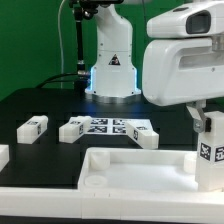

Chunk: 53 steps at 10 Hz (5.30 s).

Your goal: Assemble desk

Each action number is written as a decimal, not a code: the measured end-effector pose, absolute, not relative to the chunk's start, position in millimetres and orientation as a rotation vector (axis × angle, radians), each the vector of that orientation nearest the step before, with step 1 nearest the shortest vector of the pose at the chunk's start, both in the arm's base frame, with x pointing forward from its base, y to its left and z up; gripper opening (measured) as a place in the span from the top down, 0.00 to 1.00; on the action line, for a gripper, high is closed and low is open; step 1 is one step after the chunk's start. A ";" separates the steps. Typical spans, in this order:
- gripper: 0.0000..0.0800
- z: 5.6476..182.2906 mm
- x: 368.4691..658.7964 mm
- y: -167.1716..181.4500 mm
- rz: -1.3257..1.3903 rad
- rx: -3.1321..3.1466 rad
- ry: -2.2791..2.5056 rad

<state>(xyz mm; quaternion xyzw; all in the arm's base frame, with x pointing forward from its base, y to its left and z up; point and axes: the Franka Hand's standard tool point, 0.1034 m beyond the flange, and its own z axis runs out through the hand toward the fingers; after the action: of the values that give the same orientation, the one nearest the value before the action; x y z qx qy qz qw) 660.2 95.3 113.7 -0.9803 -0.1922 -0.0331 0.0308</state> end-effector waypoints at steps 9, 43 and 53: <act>0.64 112.5 660.3 92.2 -0.054 -2.943 0.713; 0.64 114.3 661.8 98.1 -0.090 -3.076 0.140; 0.64 114.3 661.5 93.9 -0.007 -2.651 1.447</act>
Offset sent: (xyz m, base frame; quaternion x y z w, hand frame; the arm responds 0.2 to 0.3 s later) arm -0.0006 0.0055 -0.0114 0.0301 0.0091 0.2845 0.9582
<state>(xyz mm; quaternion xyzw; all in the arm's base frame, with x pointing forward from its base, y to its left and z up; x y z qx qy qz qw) 661.5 93.9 114.3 -0.8762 0.4781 -0.0024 0.0607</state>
